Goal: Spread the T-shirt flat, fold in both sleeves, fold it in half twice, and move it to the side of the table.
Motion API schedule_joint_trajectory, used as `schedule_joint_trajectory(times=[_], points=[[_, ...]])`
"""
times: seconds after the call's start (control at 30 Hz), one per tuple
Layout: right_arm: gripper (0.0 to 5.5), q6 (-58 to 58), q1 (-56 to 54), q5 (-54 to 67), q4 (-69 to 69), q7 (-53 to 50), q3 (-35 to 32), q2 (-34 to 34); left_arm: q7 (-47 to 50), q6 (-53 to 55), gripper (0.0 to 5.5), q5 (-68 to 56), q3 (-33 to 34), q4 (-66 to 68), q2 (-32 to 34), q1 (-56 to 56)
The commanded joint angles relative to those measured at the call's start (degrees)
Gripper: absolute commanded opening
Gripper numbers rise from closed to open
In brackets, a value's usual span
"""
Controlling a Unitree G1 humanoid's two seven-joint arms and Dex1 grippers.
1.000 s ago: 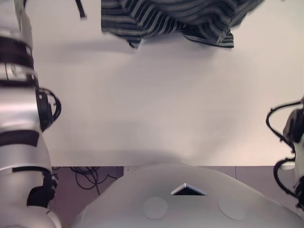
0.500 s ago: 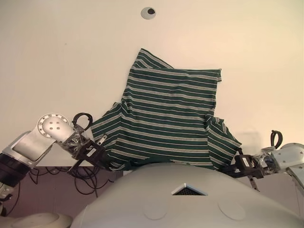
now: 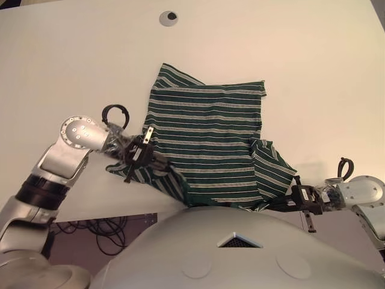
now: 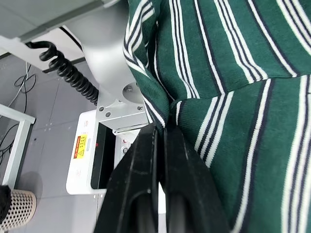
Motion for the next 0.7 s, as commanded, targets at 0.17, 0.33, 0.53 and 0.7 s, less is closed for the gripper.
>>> schedule_joint_trajectory(times=[0.17,0.33,0.53,0.7], points=[[0.04,24.7,-43.6,29.3,11.3,-9.7,-9.8,11.7,8.8,3.0,0.0,-0.2,7.2,25.3,-14.4,-25.9],[0.04,30.0,-36.2,40.8,3.0,7.5,-16.3,-1.8,-13.3,11.4,0.0,-15.7,6.8,10.6,-2.9,-22.6],[0.04,33.1,-40.6,41.8,4.7,2.5,-20.3,0.1,-14.1,14.2,0.0,-22.9,5.9,5.6,4.0,-21.8],[0.04,24.6,-54.7,27.9,13.8,-20.1,-17.9,11.4,-2.7,5.5,0.0,-14.0,14.0,17.3,-4.1,-30.0]])
